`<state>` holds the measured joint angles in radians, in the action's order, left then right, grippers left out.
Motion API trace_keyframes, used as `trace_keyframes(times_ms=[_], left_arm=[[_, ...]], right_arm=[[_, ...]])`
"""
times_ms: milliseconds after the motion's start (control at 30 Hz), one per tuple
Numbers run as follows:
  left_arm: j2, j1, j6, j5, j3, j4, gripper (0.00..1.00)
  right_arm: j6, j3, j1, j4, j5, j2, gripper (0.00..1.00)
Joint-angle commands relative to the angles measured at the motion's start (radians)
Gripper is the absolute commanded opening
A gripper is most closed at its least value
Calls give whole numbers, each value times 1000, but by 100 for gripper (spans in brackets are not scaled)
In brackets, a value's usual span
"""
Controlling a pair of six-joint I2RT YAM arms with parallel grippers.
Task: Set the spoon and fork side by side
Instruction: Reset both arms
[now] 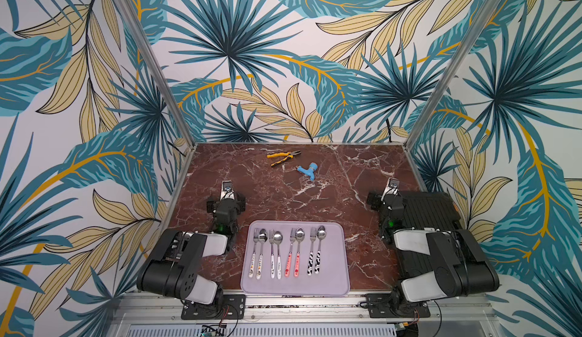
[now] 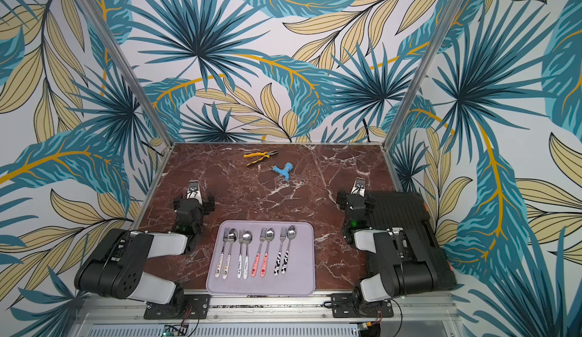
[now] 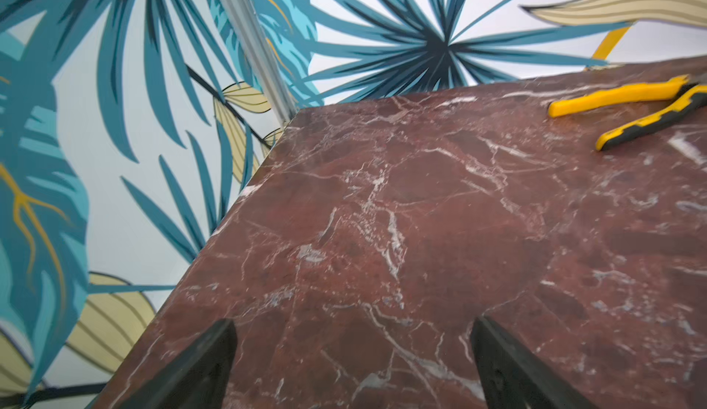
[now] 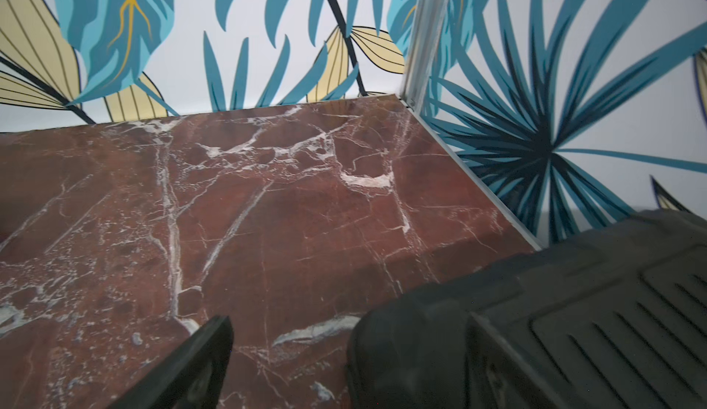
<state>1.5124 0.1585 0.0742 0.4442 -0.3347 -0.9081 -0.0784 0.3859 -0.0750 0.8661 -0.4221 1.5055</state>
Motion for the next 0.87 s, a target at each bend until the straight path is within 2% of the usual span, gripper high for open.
trace_keyframes(times_ms=[0, 33, 67, 100, 133, 200, 833], left_arm=[[61, -17, 18, -130, 5, -151, 100], [35, -20, 6, -124, -16, -71, 100], [10, -25, -18, -109, -45, 30, 100], [8, -44, -36, -122, -55, 49, 100], [20, -56, -43, -134, -45, 13, 100], [4, -57, -48, -136, -58, 65, 100], [8, -57, -44, -139, -56, 54, 100]], right_arm=[[38, 0, 0, 51, 70, 11, 99], [49, -10, 0, 93, 73, 27, 99], [38, -4, -1, 54, 71, 16, 99], [25, 6, 1, 15, 72, 2, 100], [31, 1, 1, 40, 68, 10, 100], [25, 4, 3, 24, 72, 6, 100], [31, 1, 1, 34, 72, 6, 100]])
